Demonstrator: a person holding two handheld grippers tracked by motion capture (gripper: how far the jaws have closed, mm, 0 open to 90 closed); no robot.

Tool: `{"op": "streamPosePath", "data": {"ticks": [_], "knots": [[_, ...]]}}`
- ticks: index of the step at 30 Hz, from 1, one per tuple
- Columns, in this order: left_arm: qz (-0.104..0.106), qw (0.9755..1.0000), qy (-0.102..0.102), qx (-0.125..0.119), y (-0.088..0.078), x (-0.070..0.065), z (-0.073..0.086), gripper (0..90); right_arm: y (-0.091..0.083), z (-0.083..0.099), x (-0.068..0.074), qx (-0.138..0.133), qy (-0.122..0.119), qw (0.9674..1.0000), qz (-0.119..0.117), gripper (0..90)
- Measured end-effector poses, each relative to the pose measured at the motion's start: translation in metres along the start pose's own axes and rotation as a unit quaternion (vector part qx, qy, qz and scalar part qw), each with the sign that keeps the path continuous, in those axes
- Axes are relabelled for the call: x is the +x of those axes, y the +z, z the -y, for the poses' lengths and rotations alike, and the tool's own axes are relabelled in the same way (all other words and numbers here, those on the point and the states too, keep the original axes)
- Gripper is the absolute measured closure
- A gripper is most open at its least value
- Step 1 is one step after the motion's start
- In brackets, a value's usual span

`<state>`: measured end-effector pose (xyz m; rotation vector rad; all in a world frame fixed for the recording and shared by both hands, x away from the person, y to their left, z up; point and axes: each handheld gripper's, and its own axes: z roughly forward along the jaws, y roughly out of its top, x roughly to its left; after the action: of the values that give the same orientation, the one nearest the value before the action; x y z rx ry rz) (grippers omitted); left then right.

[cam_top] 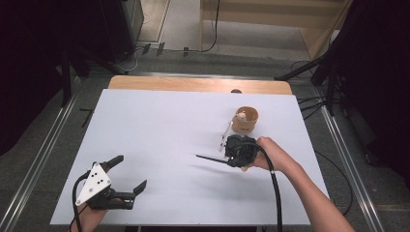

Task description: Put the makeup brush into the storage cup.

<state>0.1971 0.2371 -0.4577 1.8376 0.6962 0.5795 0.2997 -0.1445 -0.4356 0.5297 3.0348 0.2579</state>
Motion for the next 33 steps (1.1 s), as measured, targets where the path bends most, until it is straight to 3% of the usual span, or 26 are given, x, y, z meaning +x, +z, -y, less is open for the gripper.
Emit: {"op": "streamPosePath", "data": {"ticks": [16,22,33], "knots": [[0.004,1.0,0.002,0.004,0.001,-0.001,0.0,0.0,-0.001,0.001,0.003,-0.001,-0.032,0.9995,-0.004,85.0],[0.027,0.9995,-0.002,0.017,0.003,-0.001,-0.003,0.0,-0.001,-0.001,0.006,0.003,-0.044,0.999,-0.004,85.0],[0.063,0.9963,0.038,0.043,0.017,0.002,-0.017,0.0,-0.003,-0.005,0.01,0.01,-0.063,0.9979,-0.007,85.0]]}}
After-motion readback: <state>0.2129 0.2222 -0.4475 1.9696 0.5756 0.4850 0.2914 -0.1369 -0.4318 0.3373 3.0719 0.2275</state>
